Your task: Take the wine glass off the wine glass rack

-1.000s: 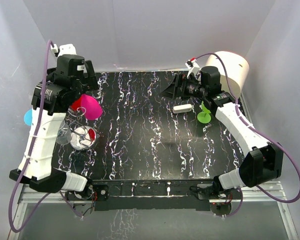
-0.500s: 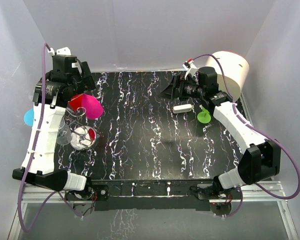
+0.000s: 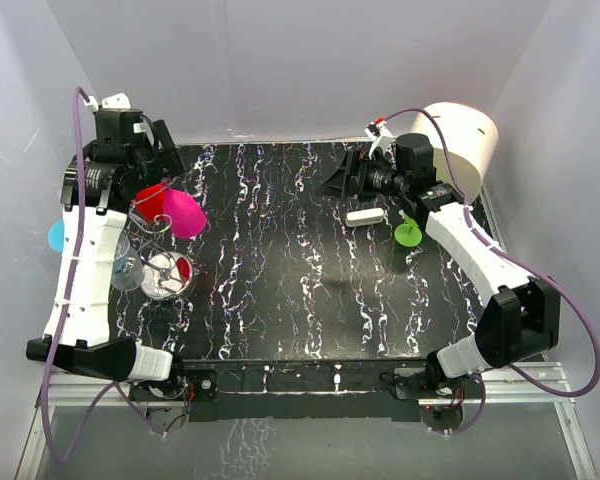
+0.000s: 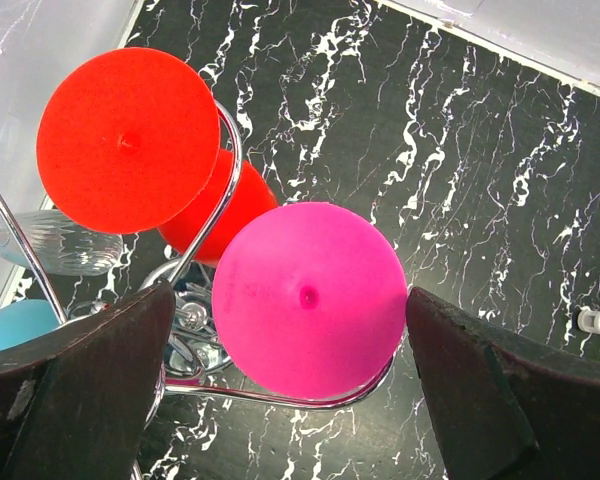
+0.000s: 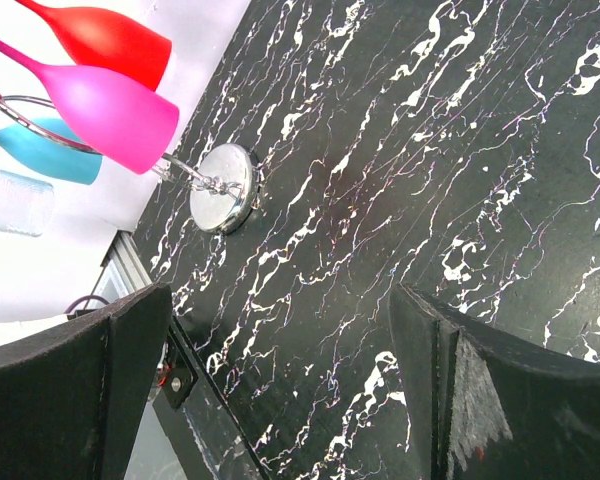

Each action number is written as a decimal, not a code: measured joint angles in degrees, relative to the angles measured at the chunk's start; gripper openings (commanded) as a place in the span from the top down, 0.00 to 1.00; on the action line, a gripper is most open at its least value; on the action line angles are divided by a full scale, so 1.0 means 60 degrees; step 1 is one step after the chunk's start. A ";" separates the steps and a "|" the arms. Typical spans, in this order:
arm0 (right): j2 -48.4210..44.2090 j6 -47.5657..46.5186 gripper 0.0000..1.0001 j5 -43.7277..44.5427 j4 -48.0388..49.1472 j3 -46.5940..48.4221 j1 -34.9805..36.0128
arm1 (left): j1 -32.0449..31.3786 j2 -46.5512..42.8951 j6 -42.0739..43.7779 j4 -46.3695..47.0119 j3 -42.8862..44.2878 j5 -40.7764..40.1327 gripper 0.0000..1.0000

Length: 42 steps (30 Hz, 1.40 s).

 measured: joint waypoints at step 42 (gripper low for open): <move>0.0146 0.0186 0.11 0.0004 0.0135 -0.0138 0.0000 | 0.0306 0.0353 0.0295 0.0619 -0.0040 0.1202 0.35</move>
